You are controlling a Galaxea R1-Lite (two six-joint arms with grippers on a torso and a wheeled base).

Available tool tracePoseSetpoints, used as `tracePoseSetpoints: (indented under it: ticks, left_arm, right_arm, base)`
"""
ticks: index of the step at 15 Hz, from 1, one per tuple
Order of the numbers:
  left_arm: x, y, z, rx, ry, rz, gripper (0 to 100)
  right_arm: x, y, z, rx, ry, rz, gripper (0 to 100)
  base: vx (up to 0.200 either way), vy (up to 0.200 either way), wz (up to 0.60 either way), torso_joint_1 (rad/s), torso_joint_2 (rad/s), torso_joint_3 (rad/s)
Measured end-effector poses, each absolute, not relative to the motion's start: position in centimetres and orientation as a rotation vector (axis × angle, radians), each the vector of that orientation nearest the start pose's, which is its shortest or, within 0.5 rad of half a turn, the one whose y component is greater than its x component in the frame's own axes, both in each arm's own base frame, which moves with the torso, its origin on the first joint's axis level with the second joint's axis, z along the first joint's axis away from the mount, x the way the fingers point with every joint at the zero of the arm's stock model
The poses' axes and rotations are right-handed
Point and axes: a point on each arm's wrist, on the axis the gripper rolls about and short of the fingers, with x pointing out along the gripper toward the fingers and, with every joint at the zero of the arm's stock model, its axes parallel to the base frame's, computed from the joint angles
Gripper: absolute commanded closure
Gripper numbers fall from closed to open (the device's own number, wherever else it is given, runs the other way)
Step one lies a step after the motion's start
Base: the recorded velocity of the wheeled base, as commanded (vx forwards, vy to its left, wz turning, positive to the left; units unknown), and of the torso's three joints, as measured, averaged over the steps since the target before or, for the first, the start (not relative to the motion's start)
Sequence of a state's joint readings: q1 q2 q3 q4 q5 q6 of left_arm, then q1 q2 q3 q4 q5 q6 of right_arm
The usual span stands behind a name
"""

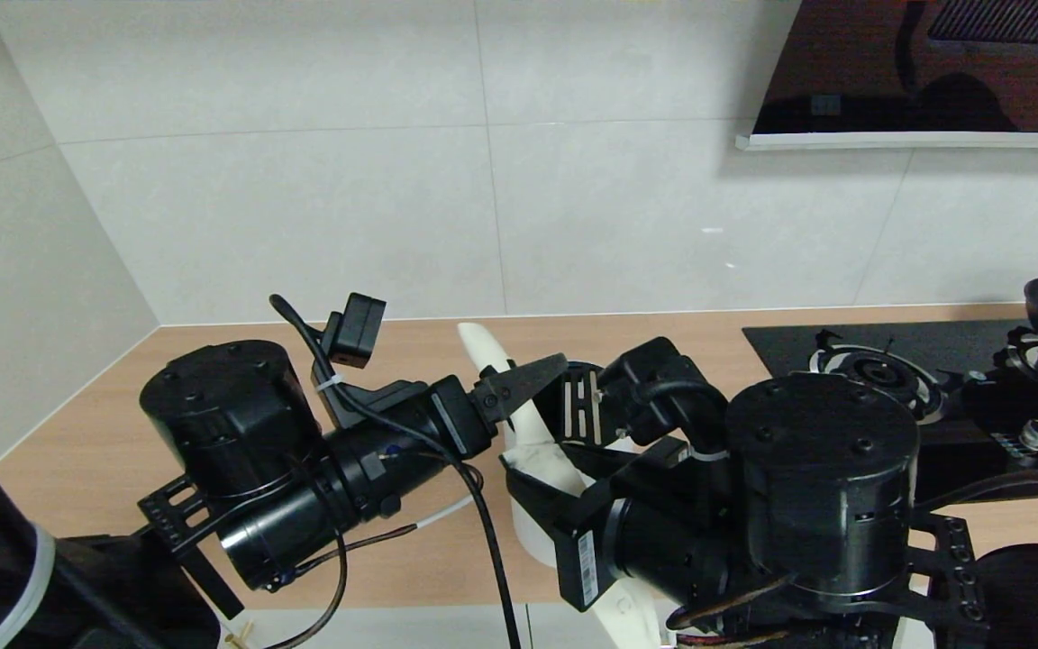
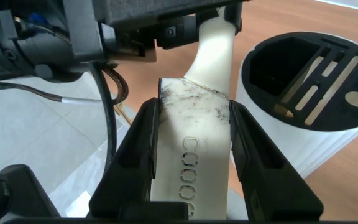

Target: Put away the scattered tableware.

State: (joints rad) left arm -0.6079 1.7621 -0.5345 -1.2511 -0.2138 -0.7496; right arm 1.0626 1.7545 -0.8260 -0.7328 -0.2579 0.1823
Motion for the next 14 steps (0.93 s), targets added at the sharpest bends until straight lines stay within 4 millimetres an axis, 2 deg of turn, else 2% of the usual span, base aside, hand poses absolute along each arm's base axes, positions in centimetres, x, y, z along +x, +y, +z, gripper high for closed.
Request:
tracePoseSetpoints:
  ticks: [1, 2, 14]
  left_arm:
    - [23.45, -16.90, 15.78, -0.711, 0.285, -0.791, 0]
    - [23.46, -16.89, 15.78, -0.711, 0.285, -0.791, 100]
    - [23.27, -16.76, 15.87, -0.711, 0.283, -0.792, 100]
  right_arm:
    - [16.04, 27.66, 18.05, 0.049, 0.231, 0.784, 100]
    - [16.04, 27.65, 18.04, 0.049, 0.232, 0.784, 100]
    - [16.16, 27.54, 17.84, 0.045, 0.236, 0.777, 100]
  base:
    - [0.000, 0.000, 0.00, 0.000, 0.00, 0.000]
    - [0.000, 0.000, 0.00, 0.000, 0.00, 0.000]
    - [0.000, 0.000, 0.00, 0.000, 0.00, 0.000]
